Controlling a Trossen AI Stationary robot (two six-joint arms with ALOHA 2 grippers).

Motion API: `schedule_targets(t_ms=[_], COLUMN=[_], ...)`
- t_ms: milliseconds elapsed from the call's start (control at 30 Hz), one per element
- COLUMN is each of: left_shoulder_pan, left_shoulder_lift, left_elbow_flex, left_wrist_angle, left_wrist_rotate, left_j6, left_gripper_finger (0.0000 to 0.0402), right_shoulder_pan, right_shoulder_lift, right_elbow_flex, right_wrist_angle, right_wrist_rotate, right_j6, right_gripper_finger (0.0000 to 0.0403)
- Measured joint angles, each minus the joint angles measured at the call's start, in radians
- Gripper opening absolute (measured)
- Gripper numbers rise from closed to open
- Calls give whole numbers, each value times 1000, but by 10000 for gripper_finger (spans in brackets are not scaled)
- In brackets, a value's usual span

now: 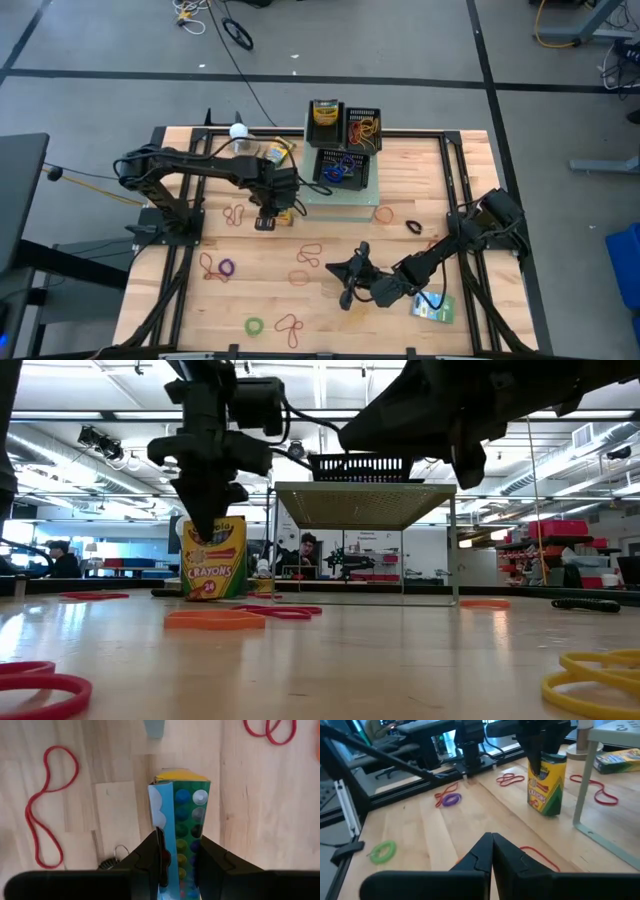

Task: Pick & Place Office Desk Supplies
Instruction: Put the yellow crayon box into the top left black bin on the shelf

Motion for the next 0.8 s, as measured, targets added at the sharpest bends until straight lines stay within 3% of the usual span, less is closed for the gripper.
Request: schedule_targets(t_ms=[233,600,800], left_shoulder_pan=[-35,-92,-92], left_shoulder_lift=[3,10,9], left_elbow_flex=[-13,61,88], left_wrist_angle=[18,-25,-23], left_wrist_rotate=[-25,-69,-68], left_j6=[-74,-79,-157], left_gripper_finger=[112,250,284], right_shoulder_pan=[-1,-1,-1], right_shoulder_lift=[0,0,0], right_elbow_flex=[0,0,0], right_wrist_angle=[0,0,0], right_wrist_rotate=[-47,-116,-139], right_j6=[-22,-41,-66], right_gripper_finger=[13,13,13])
